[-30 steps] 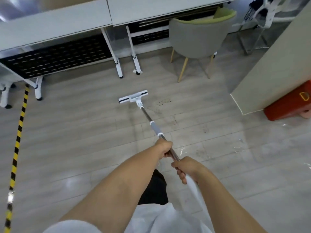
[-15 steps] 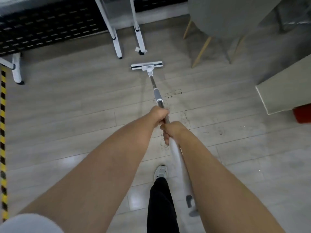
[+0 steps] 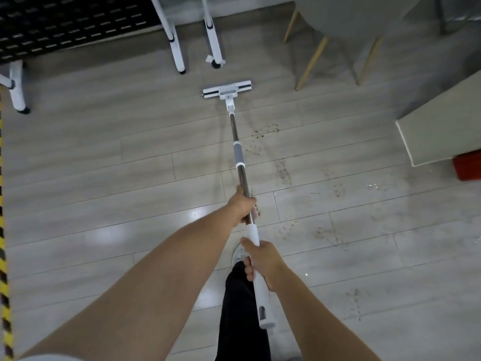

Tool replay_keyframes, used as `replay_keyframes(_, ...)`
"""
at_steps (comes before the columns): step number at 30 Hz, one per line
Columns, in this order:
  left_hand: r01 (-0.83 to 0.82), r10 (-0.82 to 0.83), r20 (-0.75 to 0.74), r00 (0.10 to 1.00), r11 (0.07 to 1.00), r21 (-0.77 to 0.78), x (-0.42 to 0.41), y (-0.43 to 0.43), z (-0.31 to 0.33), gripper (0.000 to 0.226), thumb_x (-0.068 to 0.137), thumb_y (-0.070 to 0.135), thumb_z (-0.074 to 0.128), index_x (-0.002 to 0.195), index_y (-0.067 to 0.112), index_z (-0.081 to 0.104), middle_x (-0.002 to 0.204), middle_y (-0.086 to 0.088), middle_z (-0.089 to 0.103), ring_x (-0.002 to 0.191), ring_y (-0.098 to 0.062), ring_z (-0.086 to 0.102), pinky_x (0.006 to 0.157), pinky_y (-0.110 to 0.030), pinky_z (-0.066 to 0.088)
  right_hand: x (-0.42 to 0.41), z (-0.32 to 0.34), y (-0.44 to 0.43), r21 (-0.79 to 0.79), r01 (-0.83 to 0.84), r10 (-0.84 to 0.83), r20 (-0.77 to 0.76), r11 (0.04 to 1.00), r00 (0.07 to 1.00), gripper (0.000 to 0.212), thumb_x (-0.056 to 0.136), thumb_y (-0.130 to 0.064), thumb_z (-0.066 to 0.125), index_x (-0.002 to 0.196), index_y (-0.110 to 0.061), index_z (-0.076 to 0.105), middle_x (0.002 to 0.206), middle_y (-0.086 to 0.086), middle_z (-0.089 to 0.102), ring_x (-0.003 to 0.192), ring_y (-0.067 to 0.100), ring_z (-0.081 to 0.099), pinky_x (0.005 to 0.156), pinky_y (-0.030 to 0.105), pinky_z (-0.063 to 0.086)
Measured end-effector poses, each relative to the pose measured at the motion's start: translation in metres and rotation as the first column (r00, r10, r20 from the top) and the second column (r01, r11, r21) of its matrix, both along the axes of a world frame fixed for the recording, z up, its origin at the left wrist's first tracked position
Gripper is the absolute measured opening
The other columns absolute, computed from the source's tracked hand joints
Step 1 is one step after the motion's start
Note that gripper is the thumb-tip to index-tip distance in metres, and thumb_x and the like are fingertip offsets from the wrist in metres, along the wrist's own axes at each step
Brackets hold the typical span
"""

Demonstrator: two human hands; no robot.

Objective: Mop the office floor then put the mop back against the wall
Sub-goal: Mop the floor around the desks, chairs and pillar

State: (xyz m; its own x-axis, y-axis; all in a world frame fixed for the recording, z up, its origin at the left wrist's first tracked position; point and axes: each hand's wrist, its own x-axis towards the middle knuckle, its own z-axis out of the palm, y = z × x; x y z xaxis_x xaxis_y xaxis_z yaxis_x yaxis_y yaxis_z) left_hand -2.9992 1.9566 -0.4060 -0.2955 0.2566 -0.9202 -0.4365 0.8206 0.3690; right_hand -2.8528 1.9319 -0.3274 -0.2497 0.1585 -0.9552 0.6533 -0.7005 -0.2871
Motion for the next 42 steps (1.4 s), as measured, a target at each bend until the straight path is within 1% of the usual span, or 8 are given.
replay_keyframes(2,0.046,-0.046,-0.014,0.999,0.999,-0.007,0.031,-0.013,-0.001,0.061,0.101,0.026,0.052,0.15,0.041,0.019,0.08,-0.01,0.069,0.064,-0.024,0.067,0.06,-0.036,0.06,0.017,-0.004,-0.005,0.128,-0.122,0.113,0.074,0.984,0.991,0.038,0.102,-0.039,0.053,0.103,-0.001,0.06,0.049,0.003,0.054,0.034,0.016,0.048,0.041,0.025,0.043)
replay_keyframes(5,0.115,-0.115,-0.108,0.987,0.993,-0.006,0.073,-0.023,-0.005,0.067,0.1,0.028,0.052,0.155,0.038,0.015,0.09,-0.011,0.069,0.073,-0.027,0.07,0.072,-0.05,0.063,0.048,-0.004,-0.013,0.23,-0.281,0.248,0.162,0.932,0.955,0.043,0.105,-0.043,0.045,0.093,-0.003,0.058,0.053,0.006,0.057,0.026,0.012,0.048,0.032,0.015,0.035)
replay_keyframes(9,0.248,-0.252,-0.185,0.95,0.968,-0.044,0.143,-0.049,-0.004,0.066,0.101,0.027,0.052,0.156,0.031,0.015,0.112,-0.017,0.066,0.09,-0.03,0.071,0.057,-0.038,0.06,0.123,-0.005,-0.042,0.241,-0.315,0.269,0.205,0.918,0.941,0.038,0.104,-0.043,0.046,0.096,-0.007,0.056,0.064,0.007,0.06,0.039,0.016,0.052,0.037,0.022,0.046)
replay_keyframes(13,0.261,-0.27,-0.209,0.94,0.963,-0.068,0.243,-0.094,0.011,0.056,0.101,0.022,0.051,0.15,0.024,0.026,0.11,-0.015,0.064,0.078,-0.027,0.067,0.045,-0.032,0.053,0.222,0.003,-0.086,0.23,-0.441,0.38,0.265,0.868,0.886,0.036,0.103,-0.042,0.046,0.101,-0.007,0.056,0.079,0.011,0.07,0.052,0.021,0.062,0.059,0.033,0.062)
replay_keyframes(18,0.257,-0.269,-0.178,0.946,0.962,-0.09,0.361,-0.142,0.037,0.061,0.099,0.021,0.05,0.153,0.025,0.022,0.108,-0.012,0.061,0.082,-0.028,0.067,0.061,-0.041,0.063,0.345,0.045,-0.128,0.195,-0.52,0.462,0.278,0.831,0.842,0.032,0.103,-0.032,0.042,0.112,-0.004,0.053,0.07,0.008,0.063,0.026,0.008,0.049,0.03,0.011,0.033)
replay_keyframes(23,0.247,-0.26,-0.159,0.953,0.965,-0.092,0.417,-0.169,0.061,0.063,0.1,0.022,0.049,0.154,0.027,0.018,0.115,-0.013,0.06,0.08,-0.026,0.064,0.047,-0.033,0.056,0.401,0.076,-0.155,0.181,-0.415,0.375,0.22,0.892,0.901,0.028,0.102,-0.027,0.044,0.113,-0.003,0.054,0.071,0.009,0.06,0.029,0.012,0.049,0.035,0.017,0.04)
replay_keyframes(38,0.123,-0.129,-0.17,0.977,0.991,-0.042,0.286,-0.112,0.045,0.049,0.1,0.02,0.047,0.147,0.028,0.032,0.115,-0.015,0.064,0.097,-0.032,0.067,0.05,-0.032,0.05,0.262,0.061,-0.1,0.231,-0.432,0.394,0.193,0.872,0.898,0.034,0.105,-0.034,0.043,0.091,-0.005,0.054,0.066,0.009,0.06,0.04,0.019,0.053,0.049,0.027,0.049)
replay_keyframes(42,0.115,-0.116,-0.174,0.978,0.993,-0.015,0.227,-0.081,0.033,0.04,0.101,0.02,0.046,0.14,0.026,0.038,0.116,-0.016,0.063,0.087,-0.03,0.065,0.045,-0.03,0.048,0.203,0.055,-0.07,0.227,-0.367,0.334,0.174,0.902,0.926,0.031,0.105,-0.03,0.044,0.089,-0.005,0.052,0.063,0.01,0.056,0.032,0.017,0.048,0.039,0.021,0.043)
